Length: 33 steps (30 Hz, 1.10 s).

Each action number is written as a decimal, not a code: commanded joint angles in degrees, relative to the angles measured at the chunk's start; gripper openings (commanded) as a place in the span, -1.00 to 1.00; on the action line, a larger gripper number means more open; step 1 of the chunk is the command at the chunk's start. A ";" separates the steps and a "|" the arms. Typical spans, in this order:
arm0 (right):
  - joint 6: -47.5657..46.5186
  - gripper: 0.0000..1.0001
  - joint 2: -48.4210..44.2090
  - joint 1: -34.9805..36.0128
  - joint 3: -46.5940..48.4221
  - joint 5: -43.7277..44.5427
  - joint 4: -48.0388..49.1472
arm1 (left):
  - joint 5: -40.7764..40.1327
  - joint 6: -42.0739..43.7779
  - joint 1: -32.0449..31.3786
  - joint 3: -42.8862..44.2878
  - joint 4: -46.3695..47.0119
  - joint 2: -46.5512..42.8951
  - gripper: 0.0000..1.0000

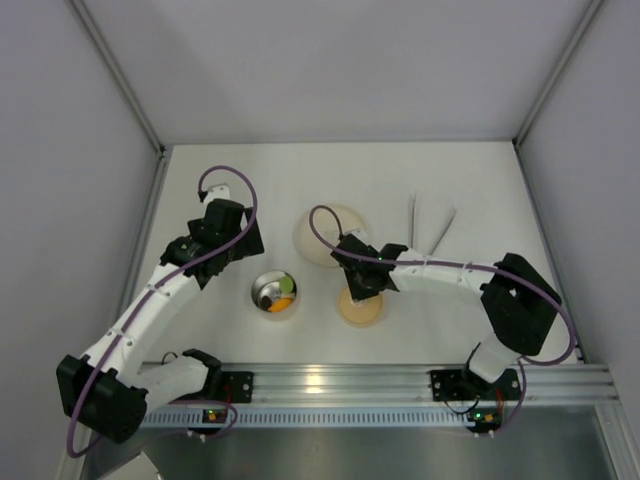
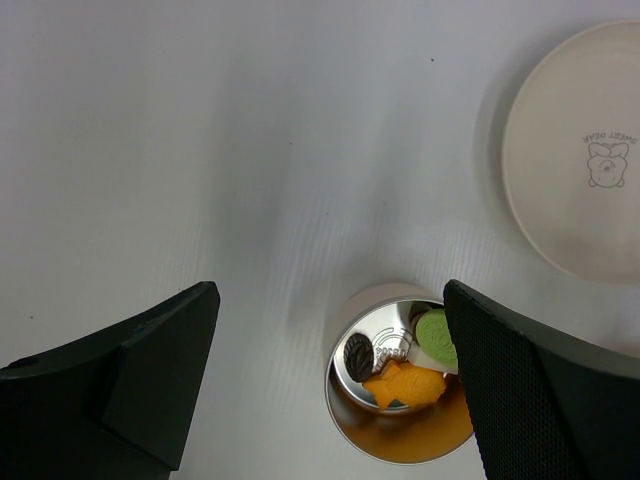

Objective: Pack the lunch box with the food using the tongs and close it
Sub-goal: Pick up the box lid from the center of the board, then close the box lid on the packing box.

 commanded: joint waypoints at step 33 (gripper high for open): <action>-1.55 -1.00 13.09 3.08 42.92 -4.36 -17.37 | -20.16 -4.67 2.94 1.15 0.04 -11.35 0.98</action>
